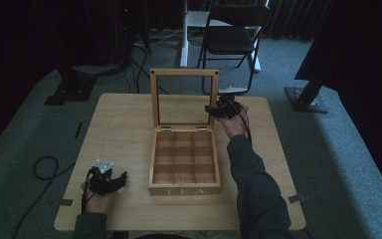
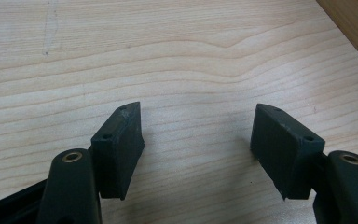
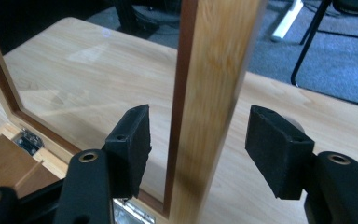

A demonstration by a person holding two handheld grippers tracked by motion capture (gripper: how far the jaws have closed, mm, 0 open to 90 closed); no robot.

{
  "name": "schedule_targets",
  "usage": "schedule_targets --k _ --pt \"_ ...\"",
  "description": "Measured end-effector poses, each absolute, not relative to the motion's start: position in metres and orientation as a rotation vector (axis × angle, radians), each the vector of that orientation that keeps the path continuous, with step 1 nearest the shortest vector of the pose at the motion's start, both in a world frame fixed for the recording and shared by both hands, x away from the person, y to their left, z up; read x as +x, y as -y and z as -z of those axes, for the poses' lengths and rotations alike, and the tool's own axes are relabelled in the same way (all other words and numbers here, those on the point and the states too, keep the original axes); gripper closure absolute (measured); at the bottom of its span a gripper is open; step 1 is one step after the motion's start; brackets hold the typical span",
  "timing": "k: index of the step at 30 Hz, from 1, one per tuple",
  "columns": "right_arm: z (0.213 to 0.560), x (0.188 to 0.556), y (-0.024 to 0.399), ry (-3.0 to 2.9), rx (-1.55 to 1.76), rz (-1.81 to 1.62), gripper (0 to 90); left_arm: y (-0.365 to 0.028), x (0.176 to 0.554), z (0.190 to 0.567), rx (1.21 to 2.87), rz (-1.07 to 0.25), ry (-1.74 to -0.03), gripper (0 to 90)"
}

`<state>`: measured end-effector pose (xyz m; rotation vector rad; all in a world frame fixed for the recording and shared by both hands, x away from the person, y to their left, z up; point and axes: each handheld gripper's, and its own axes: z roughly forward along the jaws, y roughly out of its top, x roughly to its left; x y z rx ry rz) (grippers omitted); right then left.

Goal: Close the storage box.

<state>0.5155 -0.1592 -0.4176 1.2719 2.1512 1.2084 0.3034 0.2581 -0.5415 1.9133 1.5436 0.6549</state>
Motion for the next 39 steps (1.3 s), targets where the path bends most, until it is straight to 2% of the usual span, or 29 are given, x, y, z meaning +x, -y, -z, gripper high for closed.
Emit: schedule_targets --k 11,26,30,36,39 --pt "0.416 0.509 0.154 -2.153 1.212 -1.229 48.9 -0.258 0.303 0.541 1.914 -0.654 -1.545 34.4" --pt "0.413 0.477 0.155 -2.092 1.151 -1.247 49.9 -0.256 0.304 0.541 1.905 -0.652 -1.567 34.5" --pt "0.412 0.469 0.155 -2.096 1.129 -1.238 49.7 -0.257 0.304 0.536 1.892 -0.618 -1.597 37.8" --pt "0.412 0.462 0.158 -2.088 1.109 -1.247 51.5 -0.249 0.308 0.513 1.894 -0.626 -1.509 38.4" --pt "0.411 0.458 0.159 -2.076 1.108 -1.255 51.7 -0.237 0.321 0.486 1.888 -0.643 -1.420 39.2"
